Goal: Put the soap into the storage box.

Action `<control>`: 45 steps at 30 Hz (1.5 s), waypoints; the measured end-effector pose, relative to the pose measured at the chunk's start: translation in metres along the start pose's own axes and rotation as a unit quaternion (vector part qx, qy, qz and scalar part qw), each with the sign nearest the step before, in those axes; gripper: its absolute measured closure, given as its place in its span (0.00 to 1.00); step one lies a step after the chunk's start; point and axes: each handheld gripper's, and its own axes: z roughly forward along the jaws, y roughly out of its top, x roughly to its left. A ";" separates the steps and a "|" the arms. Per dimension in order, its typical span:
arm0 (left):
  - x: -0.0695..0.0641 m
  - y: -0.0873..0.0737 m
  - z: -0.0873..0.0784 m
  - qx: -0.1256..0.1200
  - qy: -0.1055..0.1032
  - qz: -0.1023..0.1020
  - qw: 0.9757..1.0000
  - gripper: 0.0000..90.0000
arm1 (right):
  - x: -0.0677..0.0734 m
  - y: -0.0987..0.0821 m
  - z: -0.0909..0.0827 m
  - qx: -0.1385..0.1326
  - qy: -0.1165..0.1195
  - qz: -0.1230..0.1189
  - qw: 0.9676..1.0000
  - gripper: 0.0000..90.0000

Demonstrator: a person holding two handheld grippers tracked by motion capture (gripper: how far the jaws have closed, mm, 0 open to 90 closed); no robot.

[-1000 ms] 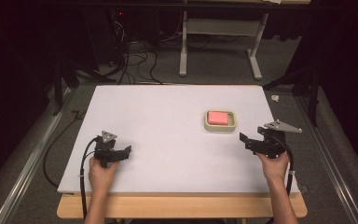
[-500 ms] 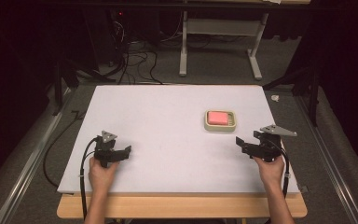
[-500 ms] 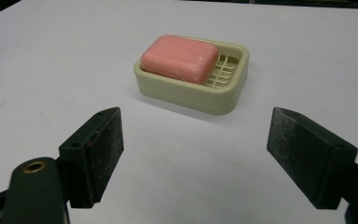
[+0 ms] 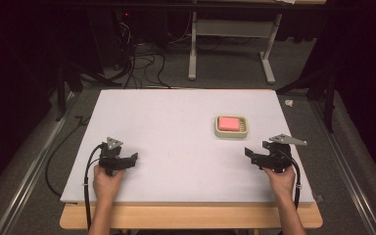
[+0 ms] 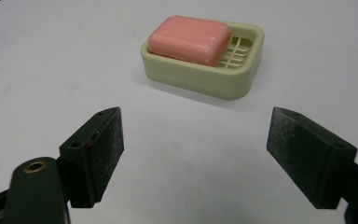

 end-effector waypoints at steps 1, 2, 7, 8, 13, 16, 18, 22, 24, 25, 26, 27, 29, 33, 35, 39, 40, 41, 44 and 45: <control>0.000 0.000 0.000 0.000 0.000 0.000 1.000 0.22 | 0.000 -0.001 0.000 0.002 0.000 0.001 1.000 0.21; 0.000 0.000 0.000 0.000 0.000 0.000 1.000 0.22 | 0.000 -0.001 0.001 0.003 0.000 0.001 1.000 0.22; 0.000 0.000 0.000 0.000 0.000 0.000 1.000 0.22 | 0.002 -0.004 0.005 0.009 0.000 -0.002 1.000 0.22; 0.000 0.000 0.000 0.000 0.000 0.000 1.000 0.22 | 0.002 -0.004 0.006 0.010 0.001 -0.002 1.000 0.22; 0.000 0.000 0.000 0.000 0.000 0.000 1.000 0.22 | 0.003 -0.006 0.012 0.018 0.001 -0.009 1.000 0.22; 0.000 0.000 0.000 0.000 0.000 0.000 1.000 0.22 | 0.005 -0.007 0.015 0.024 0.001 -0.010 1.000 0.22; 0.000 0.000 0.000 0.000 0.000 0.000 1.000 0.22 | 0.006 -0.007 0.018 0.028 0.002 -0.013 1.000 0.22; 0.000 0.000 0.000 0.000 0.000 0.000 1.000 0.22 | 0.007 -0.008 0.022 0.035 0.001 -0.015 0.999 0.22; 0.000 0.000 0.000 0.000 0.000 0.000 1.000 0.22 | 0.007 -0.009 0.023 0.035 0.001 -0.015 0.999 0.22; 0.000 0.000 0.000 0.000 0.000 0.000 1.000 0.22 | 0.007 -0.009 0.025 0.038 0.000 -0.017 0.999 0.22; 0.000 0.000 0.000 0.000 0.000 0.000 1.000 0.22 | 0.007 -0.010 0.026 0.038 -0.001 -0.017 0.999 0.22; 0.000 0.000 0.000 0.000 0.000 0.000 1.000 0.22 | 0.007 -0.010 0.026 0.039 -0.001 -0.017 0.999 0.22; 0.000 0.000 0.000 -0.001 0.000 0.000 1.000 0.22 | 0.007 -0.010 0.027 0.043 -0.003 -0.017 0.999 0.22; 0.000 0.000 0.000 0.000 0.000 0.000 1.000 0.22 | 0.008 -0.011 0.030 0.045 -0.010 -0.023 0.999 0.22; 0.000 0.000 0.000 0.000 0.000 0.000 1.000 0.22 | 0.009 -0.011 0.031 0.048 -0.015 -0.027 0.998 0.22; 0.000 0.000 0.000 0.000 0.000 0.000 1.000 0.22 | 0.010 -0.012 0.035 0.055 -0.024 -0.036 0.998 0.22; 0.000 0.000 0.000 -0.001 0.000 0.000 1.000 0.22 | 0.010 -0.013 0.036 0.057 -0.026 -0.038 0.997 0.22; 0.000 0.000 0.000 -0.001 0.000 0.000 1.000 0.22 | 0.010 -0.013 0.038 0.058 -0.026 -0.037 0.997 0.22; 0.000 0.000 0.000 -0.001 0.000 0.000 1.000 0.22 | 0.011 -0.015 0.041 0.061 -0.027 -0.038 0.997 0.22; 0.000 0.000 0.000 -0.001 0.000 0.000 1.000 0.22 | 0.011 -0.016 0.041 0.064 -0.028 -0.036 0.997 0.22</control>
